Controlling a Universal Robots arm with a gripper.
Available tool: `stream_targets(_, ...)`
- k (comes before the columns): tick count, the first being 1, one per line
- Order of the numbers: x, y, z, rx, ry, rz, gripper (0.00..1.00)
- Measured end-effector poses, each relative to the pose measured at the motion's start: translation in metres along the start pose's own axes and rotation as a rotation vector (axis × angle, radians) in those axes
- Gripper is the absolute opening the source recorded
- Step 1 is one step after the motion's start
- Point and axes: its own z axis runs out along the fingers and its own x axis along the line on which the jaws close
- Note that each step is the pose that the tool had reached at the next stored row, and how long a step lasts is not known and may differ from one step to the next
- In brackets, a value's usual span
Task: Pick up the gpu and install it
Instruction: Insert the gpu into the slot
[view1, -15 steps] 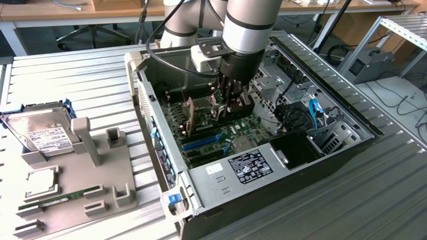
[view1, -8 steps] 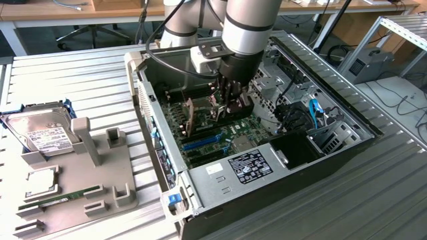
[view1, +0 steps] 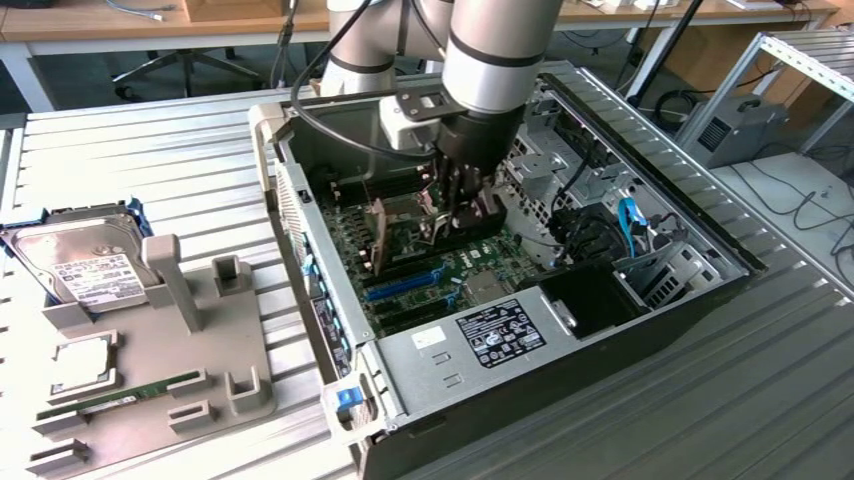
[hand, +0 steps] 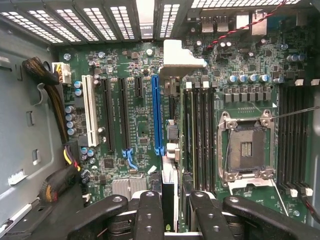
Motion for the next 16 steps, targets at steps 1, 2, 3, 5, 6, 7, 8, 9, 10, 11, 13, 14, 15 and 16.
stream_targets(1,0.0,0.0001,0.0003,0.0,0.0,0.0,0.26)
stream_targets(2,0.0,0.0002,0.0007,0.0,0.0001,0.0,0.26)
stream_targets(3,0.0001,0.0004,0.001,0.0,0.0001,0.0,0.26)
stream_targets(5,0.0001,0.0006,0.0017,0.0,0.0001,0.0,0.26)
stream_targets(6,0.0001,0.0007,0.002,0.0,0.0,0.0,0.26)
stream_targets(7,0.0001,0.0009,0.0023,0.0,0.0001,0.0,0.26)
stream_targets(8,0.0001,0.001,0.0027,0.0,0.0001,0.0,0.26)
stream_targets(9,0.0001,0.0011,0.0031,0.0,0.0,0.0,0.26)
stream_targets(10,0.0002,0.0013,0.0036,0.0,0.0001,0.0,0.26)
stream_targets(11,0.0002,0.0016,0.0041,0.0,0.0001,0.0,0.26)
stream_targets(13,0.0002,0.0021,0.0052,0.0,0.0,0.0,0.26)
stream_targets(14,0.0003,0.0022,0.0055,0.0,0.0001,0.0,0.26)
stream_targets(15,0.0003,0.0024,0.0058,0.0,0.0001,0.0,0.26)
stream_targets(16,0.0003,0.0025,0.0063,0.0,0.0,0.0,0.26)
